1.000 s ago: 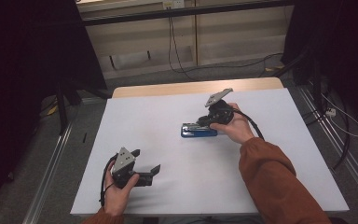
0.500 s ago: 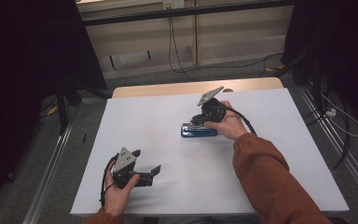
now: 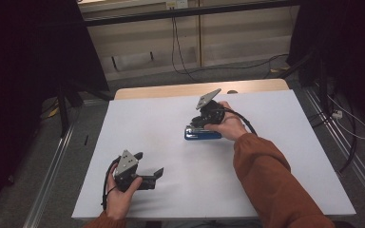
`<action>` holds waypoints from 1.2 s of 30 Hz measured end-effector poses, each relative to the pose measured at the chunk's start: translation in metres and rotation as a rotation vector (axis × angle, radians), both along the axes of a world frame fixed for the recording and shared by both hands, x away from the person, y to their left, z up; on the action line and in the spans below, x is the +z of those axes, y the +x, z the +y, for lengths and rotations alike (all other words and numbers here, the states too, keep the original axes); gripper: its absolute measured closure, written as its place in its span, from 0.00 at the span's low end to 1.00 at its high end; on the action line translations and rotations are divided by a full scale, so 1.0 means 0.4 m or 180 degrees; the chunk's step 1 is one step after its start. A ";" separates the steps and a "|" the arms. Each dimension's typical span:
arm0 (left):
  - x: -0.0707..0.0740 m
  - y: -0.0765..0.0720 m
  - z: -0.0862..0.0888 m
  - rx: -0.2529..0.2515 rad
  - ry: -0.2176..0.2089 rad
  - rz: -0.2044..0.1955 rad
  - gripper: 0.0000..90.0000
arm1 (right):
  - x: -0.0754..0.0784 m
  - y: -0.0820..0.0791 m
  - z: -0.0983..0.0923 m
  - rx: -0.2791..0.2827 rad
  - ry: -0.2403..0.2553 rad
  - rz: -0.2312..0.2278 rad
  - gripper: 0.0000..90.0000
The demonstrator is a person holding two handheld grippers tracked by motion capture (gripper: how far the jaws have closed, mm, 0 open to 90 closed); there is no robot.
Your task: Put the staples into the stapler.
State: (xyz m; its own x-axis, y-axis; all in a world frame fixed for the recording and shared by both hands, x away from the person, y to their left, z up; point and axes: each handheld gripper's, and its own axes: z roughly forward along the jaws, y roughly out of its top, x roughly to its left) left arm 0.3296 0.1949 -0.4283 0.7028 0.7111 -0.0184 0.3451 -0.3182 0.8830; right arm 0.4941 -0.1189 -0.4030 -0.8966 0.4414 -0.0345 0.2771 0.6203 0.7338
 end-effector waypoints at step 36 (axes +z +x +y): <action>-0.001 0.001 -0.001 -0.0020 0.0014 0.0012 0.05 | -0.023 0.042 0.005 0.0370 -0.0229 0.0098 0.88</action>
State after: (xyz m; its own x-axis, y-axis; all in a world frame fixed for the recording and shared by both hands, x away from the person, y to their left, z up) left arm 0.3298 0.1945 -0.4287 0.7072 0.7068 -0.0179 0.3465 -0.3243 0.8802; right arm 0.5108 -0.1169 -0.4121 -0.9428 0.3318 -0.0339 0.2220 0.7003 0.6785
